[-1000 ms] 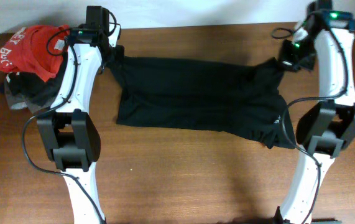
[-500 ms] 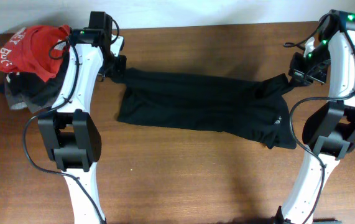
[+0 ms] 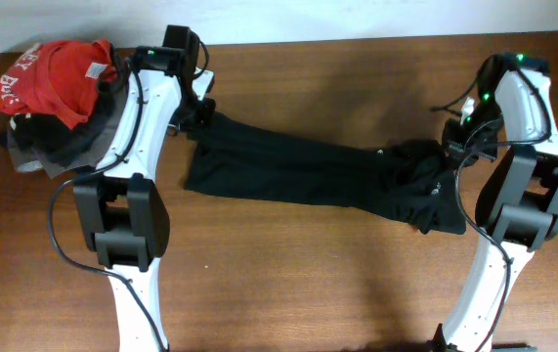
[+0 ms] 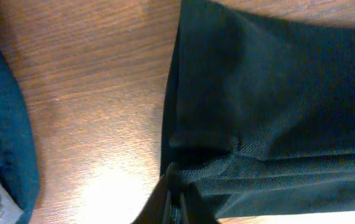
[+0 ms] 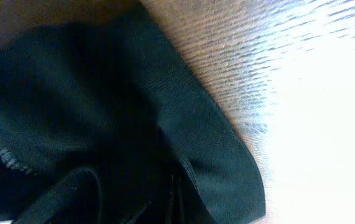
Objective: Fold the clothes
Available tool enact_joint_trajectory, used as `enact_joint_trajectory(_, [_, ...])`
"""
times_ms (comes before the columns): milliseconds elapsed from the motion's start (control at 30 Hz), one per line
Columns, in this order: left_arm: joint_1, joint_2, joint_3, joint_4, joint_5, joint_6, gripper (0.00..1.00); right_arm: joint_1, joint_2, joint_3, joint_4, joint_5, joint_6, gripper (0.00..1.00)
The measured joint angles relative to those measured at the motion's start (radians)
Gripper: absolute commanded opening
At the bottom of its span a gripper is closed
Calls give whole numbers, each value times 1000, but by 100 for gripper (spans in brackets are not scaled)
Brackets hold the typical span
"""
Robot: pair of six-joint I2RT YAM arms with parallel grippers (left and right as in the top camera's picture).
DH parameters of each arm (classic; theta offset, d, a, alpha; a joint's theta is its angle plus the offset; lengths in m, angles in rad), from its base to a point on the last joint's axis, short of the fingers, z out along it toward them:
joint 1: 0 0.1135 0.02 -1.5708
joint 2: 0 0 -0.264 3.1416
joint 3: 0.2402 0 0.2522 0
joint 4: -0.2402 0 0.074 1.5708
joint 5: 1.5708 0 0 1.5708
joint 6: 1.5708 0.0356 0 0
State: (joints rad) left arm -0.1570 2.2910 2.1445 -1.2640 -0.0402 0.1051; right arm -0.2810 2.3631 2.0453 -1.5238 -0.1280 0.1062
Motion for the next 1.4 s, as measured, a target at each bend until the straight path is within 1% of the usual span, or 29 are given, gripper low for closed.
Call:
enact_joint_trajectory(67, [-7,0,-10,0,-3,-3,31,-1,0,-28,14,1,0,4])
enact_joint_trajectory(133, [-10,0,-23,0,-9,-2,32,-5,0,-35,18,1,0,4])
enact_joint_trajectory(167, [-10,0,-31,0,-12,-3,38,-8,0,-34,21,1,0,4])
enact_joint_trajectory(200, [-9,0,-42,-1,-15,-2,41,-13,0,-34,22,1,0,4])
enact_joint_trajectory(367, [-9,0,-85,-10,-20,-5,48,-37,0,-13,22,1,0,4])
enact_joint_trajectory(500, [-9,0,-93,4,-20,-5,57,-44,0,67,2,-5,-1,7])
enact_joint_trajectory(567, [-8,0,-93,17,-17,-5,60,-44,0,126,-19,-16,-5,11])
enact_joint_trajectory(667, [-3,0,-93,24,-12,-5,61,-44,0,249,-76,-31,-11,20])
enact_joint_trajectory(700, [0,0,-93,28,-11,-5,62,-44,-2,278,-89,-34,-10,26])
enact_joint_trajectory(733, [3,0,-93,34,-9,-5,62,-44,-2,333,-126,-35,-13,36])
enact_joint_trajectory(800, [10,0,-93,46,-8,-5,62,-44,-3,400,-163,-38,-17,45])
enact_joint_trajectory(900, [24,0,-93,66,3,-5,62,-44,-14,447,-168,-39,-34,46])
enact_joint_trajectory(1033, [44,0,-93,98,51,9,63,-44,-19,454,-169,-47,-36,47])
enact_joint_trajectory(1200, [63,0,-93,174,195,70,71,-35,-19,454,-169,-55,-38,46])
enact_joint_trajectory(1400, [60,2,-93,179,327,149,78,20,-19,454,-169,-57,-66,47])
